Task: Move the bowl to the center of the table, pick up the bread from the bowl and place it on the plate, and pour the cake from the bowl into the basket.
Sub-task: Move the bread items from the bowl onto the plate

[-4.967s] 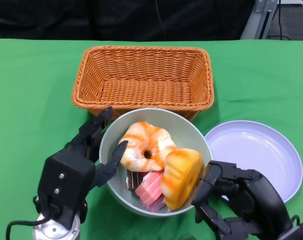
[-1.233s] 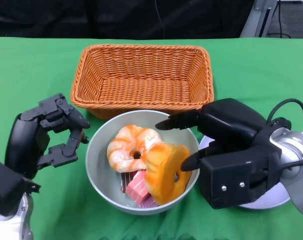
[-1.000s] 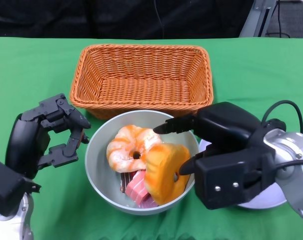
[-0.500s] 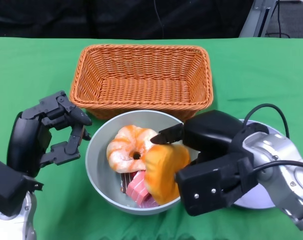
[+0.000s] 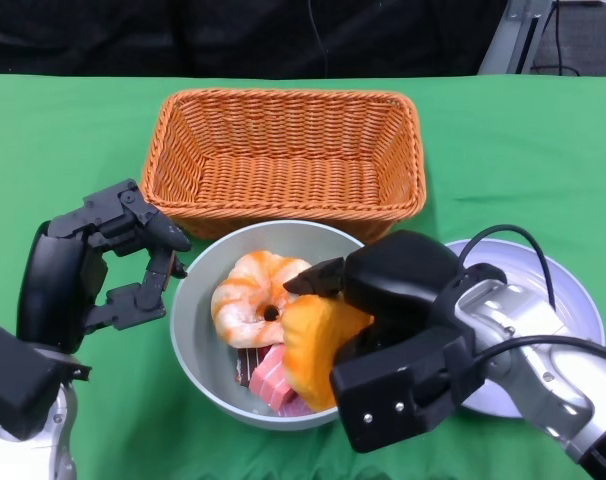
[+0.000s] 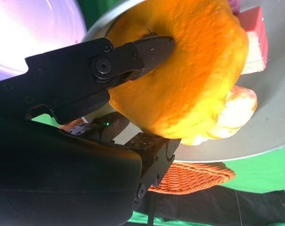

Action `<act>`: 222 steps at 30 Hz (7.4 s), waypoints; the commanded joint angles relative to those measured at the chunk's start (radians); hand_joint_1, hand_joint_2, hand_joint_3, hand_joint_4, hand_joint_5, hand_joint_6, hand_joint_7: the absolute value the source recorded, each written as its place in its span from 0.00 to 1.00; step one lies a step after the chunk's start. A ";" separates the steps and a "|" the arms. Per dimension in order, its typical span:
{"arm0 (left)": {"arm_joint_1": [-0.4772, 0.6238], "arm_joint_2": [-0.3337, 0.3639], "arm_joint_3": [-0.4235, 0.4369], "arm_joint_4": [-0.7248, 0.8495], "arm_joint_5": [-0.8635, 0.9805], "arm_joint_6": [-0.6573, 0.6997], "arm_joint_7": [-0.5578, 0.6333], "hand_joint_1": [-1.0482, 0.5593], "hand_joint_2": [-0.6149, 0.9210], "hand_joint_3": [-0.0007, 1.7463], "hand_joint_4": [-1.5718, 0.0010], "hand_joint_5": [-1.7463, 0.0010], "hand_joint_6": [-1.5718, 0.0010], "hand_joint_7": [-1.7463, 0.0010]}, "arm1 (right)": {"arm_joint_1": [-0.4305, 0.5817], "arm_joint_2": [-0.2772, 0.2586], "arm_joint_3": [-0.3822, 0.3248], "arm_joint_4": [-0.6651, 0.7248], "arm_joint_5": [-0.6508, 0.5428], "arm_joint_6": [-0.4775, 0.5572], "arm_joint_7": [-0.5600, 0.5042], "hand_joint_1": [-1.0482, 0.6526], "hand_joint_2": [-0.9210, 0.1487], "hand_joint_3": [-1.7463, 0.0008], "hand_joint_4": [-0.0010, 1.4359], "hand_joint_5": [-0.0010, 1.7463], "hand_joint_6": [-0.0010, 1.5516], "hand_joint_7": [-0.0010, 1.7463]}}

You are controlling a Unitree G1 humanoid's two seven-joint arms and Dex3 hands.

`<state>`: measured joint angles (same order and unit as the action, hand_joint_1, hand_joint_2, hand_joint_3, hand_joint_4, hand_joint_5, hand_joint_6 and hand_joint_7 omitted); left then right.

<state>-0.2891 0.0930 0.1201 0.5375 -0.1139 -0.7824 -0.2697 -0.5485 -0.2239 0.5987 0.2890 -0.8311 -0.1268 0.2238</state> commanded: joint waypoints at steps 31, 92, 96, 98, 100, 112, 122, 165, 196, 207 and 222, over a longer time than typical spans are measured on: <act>-0.004 0.013 0.008 0.032 0.000 -0.020 0.027 0.62 0.73 0.69 0.48 0.12 0.49 0.24 | -0.045 0.050 -0.091 0.298 0.104 -0.387 -0.505 0.49 0.01 0.99 0.53 0.79 0.73 0.08; -0.004 0.042 0.028 0.052 -0.043 -0.031 -0.013 0.65 0.76 0.65 0.48 0.11 0.49 0.23 | 0.259 -0.128 -0.445 -0.163 0.429 0.371 0.016 0.47 0.00 0.93 0.44 0.80 0.53 0.35; -0.001 0.040 0.027 0.046 -0.042 -0.028 -0.011 0.65 0.76 0.66 0.48 0.11 0.49 0.23 | 0.233 -0.122 -0.424 -0.071 0.403 0.342 -0.030 0.47 0.00 0.93 0.45 0.74 0.55 0.31; 0.000 0.039 0.027 0.044 -0.038 -0.030 -0.006 0.65 0.76 0.66 0.48 0.11 0.49 0.23 | 0.222 -0.121 -0.410 -0.033 0.390 0.330 -0.056 0.47 0.00 0.94 0.45 0.73 0.56 0.30; 0.000 0.039 0.029 0.046 -0.031 -0.034 0.002 0.65 0.76 0.66 0.47 0.11 0.49 0.23 | 0.217 -0.117 -0.405 -0.014 0.387 0.322 -0.073 0.47 0.00 0.93 0.45 0.68 0.57 0.28; -0.005 0.037 0.030 0.056 -0.029 -0.037 0.000 0.65 0.76 0.66 0.47 0.11 0.49 0.23 | 0.231 -0.156 -0.339 -0.015 0.300 0.255 -0.114 0.42 0.00 0.93 0.51 0.10 0.47 0.01; -0.007 0.035 0.029 0.068 -0.017 -0.051 0.006 0.65 0.75 0.67 0.47 0.12 0.49 0.23 | 0.268 -0.172 -0.318 -0.106 0.236 0.280 -0.089 0.38 0.00 0.94 0.24 0.00 0.24 0.00; -0.002 0.038 0.023 0.054 -0.023 -0.037 -0.007 0.65 0.74 0.67 0.47 0.11 0.49 0.22 | 0.518 0.050 -0.511 -0.434 0.708 -0.185 -0.229 0.45 0.00 0.99 0.49 0.13 0.43 0.05; -0.016 0.066 0.014 0.102 -0.033 -0.078 -0.057 0.63 0.78 0.56 0.48 0.20 0.46 0.35 | 0.559 0.173 -0.562 -0.250 0.913 -0.480 -0.097 0.49 0.27 0.63 0.49 0.84 0.45 0.69; -0.032 0.058 0.013 0.130 -0.003 -0.087 -0.034 0.64 0.78 0.57 0.47 0.20 0.46 0.33 | 0.533 0.168 -0.522 -0.304 0.824 -0.500 -0.079 0.50 0.32 0.59 0.50 0.77 0.48 0.59; -0.055 0.049 0.016 0.176 0.023 -0.097 0.025 0.62 0.79 0.57 0.49 0.18 0.48 0.33 | 0.346 0.055 -0.373 -0.338 0.497 -0.456 0.008 0.39 0.08 1.00 0.50 0.36 0.53 0.05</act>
<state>-0.3319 0.1336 0.1291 0.6997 -0.0898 -0.8646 -0.2575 -0.1859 -0.1486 0.2218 -0.0481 -0.3192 -0.5975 0.2289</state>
